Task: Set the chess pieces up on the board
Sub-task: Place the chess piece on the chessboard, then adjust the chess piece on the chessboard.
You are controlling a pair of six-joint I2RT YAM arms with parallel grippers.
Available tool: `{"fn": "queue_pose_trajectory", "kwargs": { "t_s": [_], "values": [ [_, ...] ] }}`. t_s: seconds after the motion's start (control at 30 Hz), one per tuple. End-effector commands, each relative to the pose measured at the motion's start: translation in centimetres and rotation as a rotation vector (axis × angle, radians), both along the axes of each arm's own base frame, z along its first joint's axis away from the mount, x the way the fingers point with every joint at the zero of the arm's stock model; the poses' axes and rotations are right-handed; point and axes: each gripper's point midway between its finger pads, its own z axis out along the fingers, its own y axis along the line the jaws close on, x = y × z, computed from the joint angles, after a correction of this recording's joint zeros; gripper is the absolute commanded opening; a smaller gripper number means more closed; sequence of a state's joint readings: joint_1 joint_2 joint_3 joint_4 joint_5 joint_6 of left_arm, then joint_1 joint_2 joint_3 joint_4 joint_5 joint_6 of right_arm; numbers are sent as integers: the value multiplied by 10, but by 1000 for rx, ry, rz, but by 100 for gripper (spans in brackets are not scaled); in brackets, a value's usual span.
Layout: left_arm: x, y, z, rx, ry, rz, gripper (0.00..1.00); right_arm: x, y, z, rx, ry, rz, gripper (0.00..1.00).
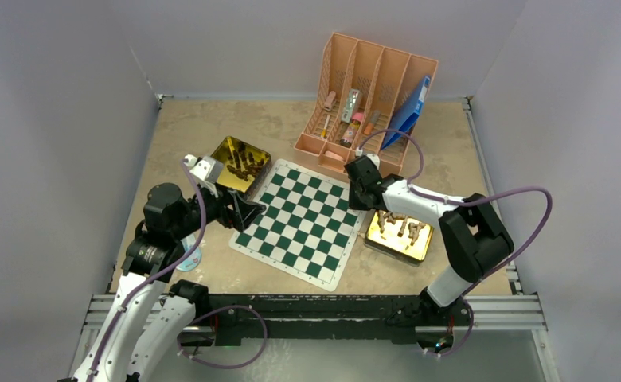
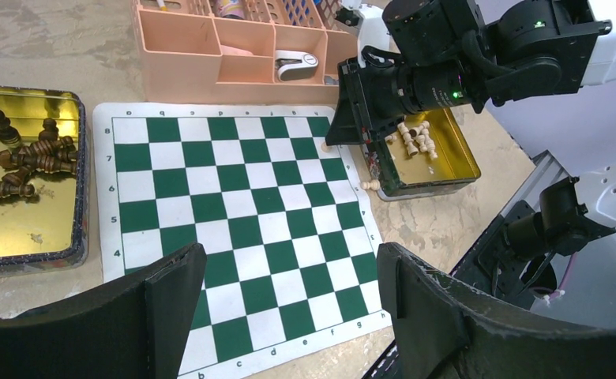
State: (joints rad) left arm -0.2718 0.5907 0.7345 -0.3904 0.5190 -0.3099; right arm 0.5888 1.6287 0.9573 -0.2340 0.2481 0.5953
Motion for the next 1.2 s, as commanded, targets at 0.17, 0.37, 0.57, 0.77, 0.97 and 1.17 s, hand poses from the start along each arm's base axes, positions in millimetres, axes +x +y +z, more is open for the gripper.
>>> {"fn": "queue_pose_trajectory", "kwargs": {
  "t_s": [0.17,0.37,0.57,0.77,0.97,1.17],
  "values": [
    [1,1,4,10,-37,1,80,-3,3,14,31,-22,1,16],
    [1,1,4,9,-37,0,80,-2,0,9,11,-12,-13,21],
    [1,1,4,10,-38,0,80,-3,-1,6,4,0,-23,26],
    [0,0,3,10,-35,-11,80,6,-8,24,-43,-47,-21,32],
    [-1,-2,4,10,-36,-21,80,15,-12,52,-81,-85,0,32],
    [-2,-1,6,7,-45,-22,80,15,-8,70,-81,-111,60,32]
  ]
}}
